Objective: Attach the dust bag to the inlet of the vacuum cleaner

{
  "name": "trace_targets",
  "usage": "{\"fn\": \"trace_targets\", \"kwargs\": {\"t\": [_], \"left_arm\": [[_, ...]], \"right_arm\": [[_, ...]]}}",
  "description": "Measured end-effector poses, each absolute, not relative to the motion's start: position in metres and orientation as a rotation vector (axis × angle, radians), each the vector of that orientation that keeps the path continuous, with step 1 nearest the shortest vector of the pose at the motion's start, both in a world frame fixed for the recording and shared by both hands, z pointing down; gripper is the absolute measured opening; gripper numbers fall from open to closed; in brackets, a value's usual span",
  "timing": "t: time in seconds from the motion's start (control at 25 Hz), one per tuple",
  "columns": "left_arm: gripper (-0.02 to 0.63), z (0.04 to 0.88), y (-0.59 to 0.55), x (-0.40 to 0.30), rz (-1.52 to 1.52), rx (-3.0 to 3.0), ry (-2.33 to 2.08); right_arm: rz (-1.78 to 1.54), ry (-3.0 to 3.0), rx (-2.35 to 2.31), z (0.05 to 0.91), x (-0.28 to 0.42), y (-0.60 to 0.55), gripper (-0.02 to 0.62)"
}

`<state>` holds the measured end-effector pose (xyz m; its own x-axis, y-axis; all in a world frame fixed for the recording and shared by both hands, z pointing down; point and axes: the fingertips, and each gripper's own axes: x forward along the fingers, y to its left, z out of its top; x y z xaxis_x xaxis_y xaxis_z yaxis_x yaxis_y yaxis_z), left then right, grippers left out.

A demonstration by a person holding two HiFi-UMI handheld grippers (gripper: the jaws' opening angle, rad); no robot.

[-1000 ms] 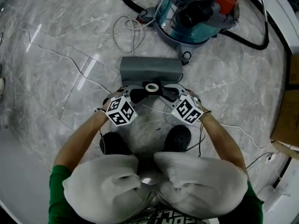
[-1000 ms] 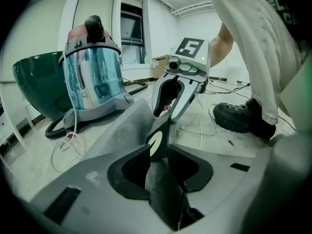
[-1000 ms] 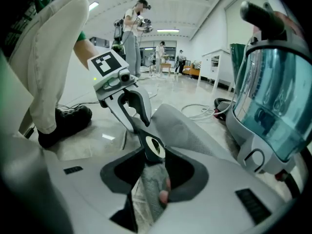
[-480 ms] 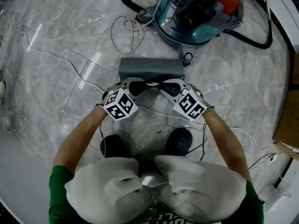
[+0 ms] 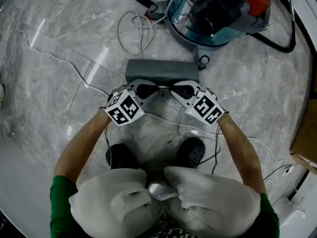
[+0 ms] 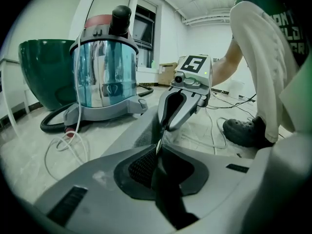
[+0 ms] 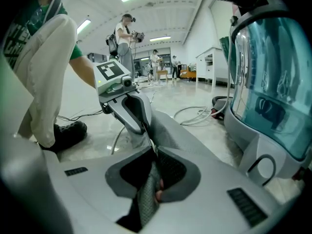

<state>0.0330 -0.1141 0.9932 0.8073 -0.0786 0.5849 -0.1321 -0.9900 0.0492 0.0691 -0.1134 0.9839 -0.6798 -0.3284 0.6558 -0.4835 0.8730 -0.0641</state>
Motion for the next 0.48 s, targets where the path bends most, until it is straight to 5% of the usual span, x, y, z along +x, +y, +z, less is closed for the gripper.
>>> {"fn": "trace_targets", "kwargs": {"t": [0.48], "left_arm": [[0.031, 0.987, -0.131, 0.037, 0.832, 2.849, -0.127]], "right_arm": [[0.393, -2.438, 0.580, 0.983, 0.071, -0.129, 0.040]]}}
